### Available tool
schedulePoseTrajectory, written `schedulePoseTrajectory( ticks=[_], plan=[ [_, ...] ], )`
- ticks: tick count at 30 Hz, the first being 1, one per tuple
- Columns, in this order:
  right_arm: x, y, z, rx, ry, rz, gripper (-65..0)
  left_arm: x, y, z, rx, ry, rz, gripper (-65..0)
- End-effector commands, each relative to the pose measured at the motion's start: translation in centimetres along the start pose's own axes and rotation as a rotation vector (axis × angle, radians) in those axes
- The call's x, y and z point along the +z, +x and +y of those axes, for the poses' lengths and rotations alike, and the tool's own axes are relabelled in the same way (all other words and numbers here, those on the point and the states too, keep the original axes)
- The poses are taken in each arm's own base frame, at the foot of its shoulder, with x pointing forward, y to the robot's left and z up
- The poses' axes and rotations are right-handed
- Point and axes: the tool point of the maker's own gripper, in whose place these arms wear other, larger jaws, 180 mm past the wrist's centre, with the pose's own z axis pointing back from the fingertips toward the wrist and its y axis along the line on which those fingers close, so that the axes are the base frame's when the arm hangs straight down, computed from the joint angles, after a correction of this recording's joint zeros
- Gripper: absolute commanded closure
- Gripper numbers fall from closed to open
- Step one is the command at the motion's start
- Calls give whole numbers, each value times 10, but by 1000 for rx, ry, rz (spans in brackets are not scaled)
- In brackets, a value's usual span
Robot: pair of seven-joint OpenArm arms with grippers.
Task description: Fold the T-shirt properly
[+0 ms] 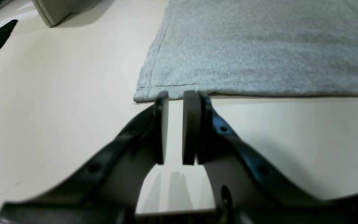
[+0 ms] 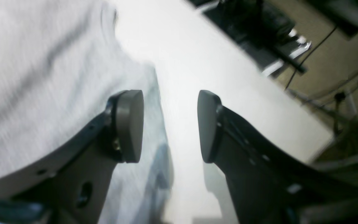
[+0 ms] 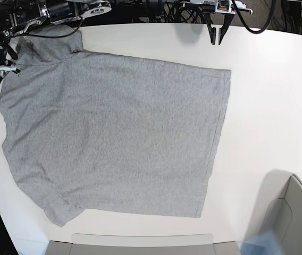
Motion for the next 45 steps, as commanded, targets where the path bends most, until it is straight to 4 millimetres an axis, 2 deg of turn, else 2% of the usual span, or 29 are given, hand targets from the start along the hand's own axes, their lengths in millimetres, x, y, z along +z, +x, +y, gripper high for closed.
schedulePoseTrajectory(
  ticks=[1, 4, 8, 12, 15, 16, 17, 18, 20, 23, 25, 27, 31, 36, 40, 45],
  plan=[
    [6, 13, -6, 7, 9, -61, -282, 4, 7, 2, -6, -1, -27, -95],
    [18, -14, -14, -14, 30, -22, -282, 4, 7, 1, -5, 0, -27, -95],
    [35, -50, -42, -4, 36, 59, -282, -3, 10, 1, -4, 1, -46, -95],
    [47, -65, -65, -40, 48, 75, -282, -3, 10, 3, -8, 0, -47, -95],
    [47, -47, -56, -59, 56, 12, -282, -4, 10, 2, -6, 2, -49, -95],
    [46, -39, -45, -71, 60, -16, -282, -4, 10, 2, -6, 2, -49, -95],
    [46, -27, -29, -76, 72, -48, -282, -4, 10, 2, -6, 2, -49, -95],
    [44, -3, -23, -46, 72, -104, -282, -4, 10, 2, -6, 2, -49, -95],
    [39, 26, -9, -14, 84, -165, -282, -4, 10, 3, -7, 3, -49, -95],
    [25, 31, 3, -24, 91, -135, -282, -4, 10, 4, -13, 4, -49, -95],
    [25, 38, 6, 4, 81, -113, -282, -4, 10, 5, -14, 8, -49, -95],
    [27, 53, 10, 32, 78, -121, -282, -4, 10, 15, -30, 28, -47, -95],
    [24, 58, 22, 72, 82, -46, -282, -14, 14, 17, -31, 38, -74, -95],
    [12, 72, 46, 93, 118, -18, -282, -15, 15, 17, -30, 38, -77, -95],
    [7, 92, 80, 124, 203, -62, -282, -16, 15, 19, -36, 39, -79, -95],
    [9, 115, 147, 216, 379, -134, -282, -16, 15, 19, -37, 41, -80, -95]
  ],
)
